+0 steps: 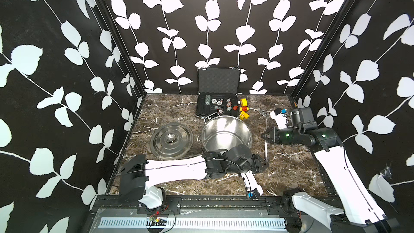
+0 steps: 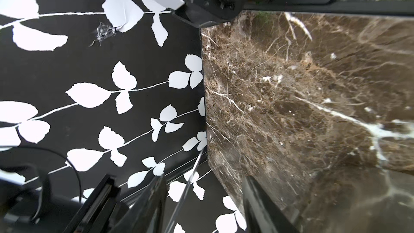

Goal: Stir the soup with a spoon
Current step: Adjust the spoon.

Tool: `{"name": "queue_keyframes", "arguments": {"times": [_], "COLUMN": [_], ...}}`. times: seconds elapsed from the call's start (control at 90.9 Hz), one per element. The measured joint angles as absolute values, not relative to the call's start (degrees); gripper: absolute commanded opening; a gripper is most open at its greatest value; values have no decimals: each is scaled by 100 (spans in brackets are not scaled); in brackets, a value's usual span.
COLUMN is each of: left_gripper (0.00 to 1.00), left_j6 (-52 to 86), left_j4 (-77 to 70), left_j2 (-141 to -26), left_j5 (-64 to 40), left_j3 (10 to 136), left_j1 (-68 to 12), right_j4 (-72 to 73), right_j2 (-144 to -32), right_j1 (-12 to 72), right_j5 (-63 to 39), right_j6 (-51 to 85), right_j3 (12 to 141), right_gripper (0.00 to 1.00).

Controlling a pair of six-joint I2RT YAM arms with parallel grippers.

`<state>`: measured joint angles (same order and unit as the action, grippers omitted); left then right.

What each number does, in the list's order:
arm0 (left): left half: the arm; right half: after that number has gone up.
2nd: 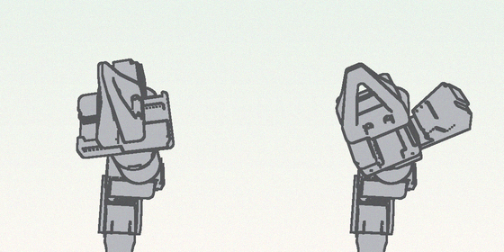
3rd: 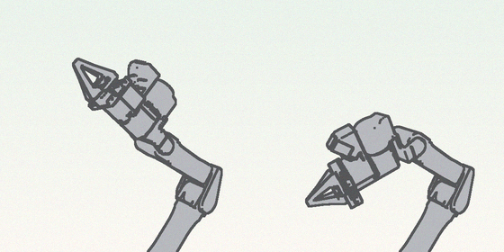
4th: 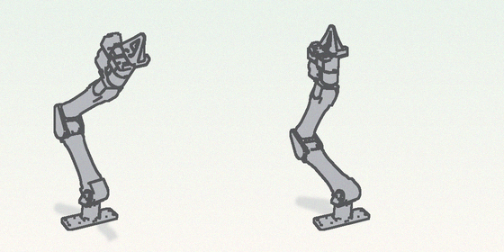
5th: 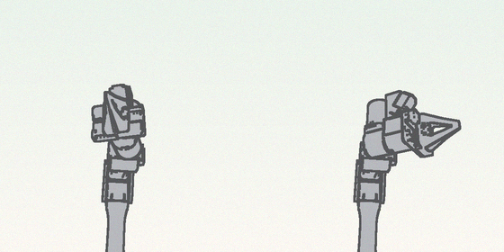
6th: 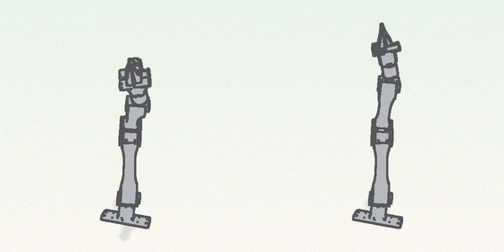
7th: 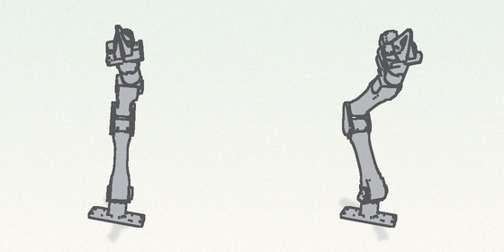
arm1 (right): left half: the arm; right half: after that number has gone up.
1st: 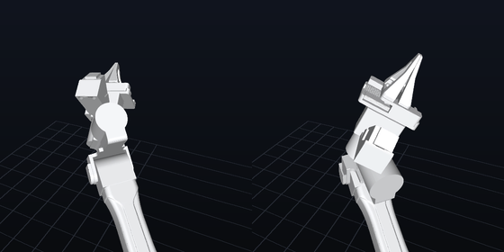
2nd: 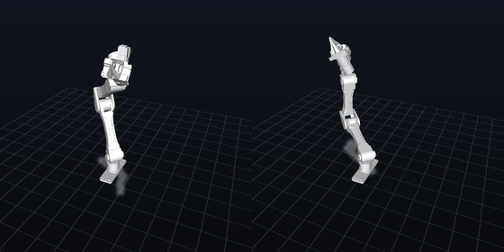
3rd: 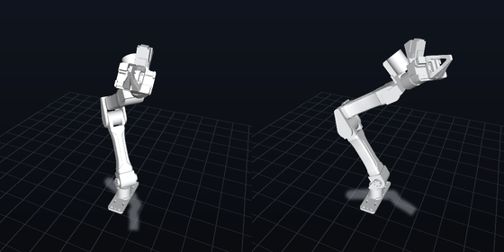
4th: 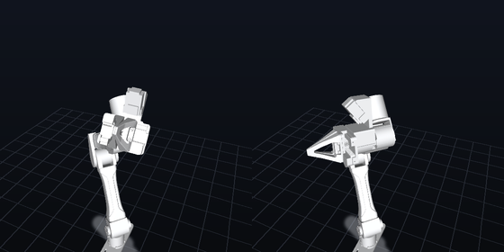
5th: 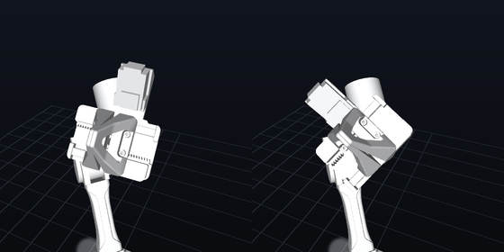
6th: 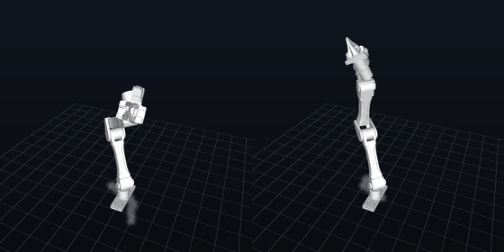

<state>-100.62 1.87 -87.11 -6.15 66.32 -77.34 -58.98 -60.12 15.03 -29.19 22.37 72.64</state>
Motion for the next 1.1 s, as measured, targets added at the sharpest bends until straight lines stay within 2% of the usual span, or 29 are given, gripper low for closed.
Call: {"name": "queue_keyframes", "arguments": {"times": [0.176,0.517,0.737,0.77,0.814,0.88,0.902,0.913,0.957,0.99,1.1], "left_gripper": [50,1,0,0,0,0,0,0,0,0,0], "left_j6": [-10232,-10466,-10390,-10359,-10326,-10071,-9968,-9944,-9697,-9526,-8720], "left_j4": [-71,-296,-408,-425,-460,-602,-648,-685,-819,-910,-1129], "left_j2": [-8831,-8949,-8991,-8991,-8991,-8991,-8989,-8989,-8976,-8945,-8643], "left_j5": [-550,-462,-351,-353,-355,-353,-355,-357,-370,-388,-489], "left_j3": [6678,6807,6864,6864,6864,6860,6851,6847,6840,6829,6810], "left_j1": [-7738,-7780,-7846,-7846,-7850,-7854,-7854,-7854,-7854,-7854,-7815], "right_j4": [-5894,-5881,-5924,-5922,-5905,-5795,-5719,-5686,-5542,-5413,-4906], "right_j2": [-6010,-6012,-5961,-5944,-5918,-5833,-5780,-5758,-5638,-5522,-5096], "right_j1": [1638,1763,1796,1798,1798,1802,1809,1811,1820,1824,1835], "right_j5": [-2943,-2886,-2816,-2810,-2805,-2851,-2886,-2904,-2952,-2989,-3203], "right_j6": [2390,2543,2578,2591,2602,2674,2735,2714,2764,2777,2871], "right_j3": [7264,7258,7227,7225,7225,7205,7188,7181,7148,7109,6906], "right_gripper": [0,0,1,11,29,49,64,64,77,83,93]}}
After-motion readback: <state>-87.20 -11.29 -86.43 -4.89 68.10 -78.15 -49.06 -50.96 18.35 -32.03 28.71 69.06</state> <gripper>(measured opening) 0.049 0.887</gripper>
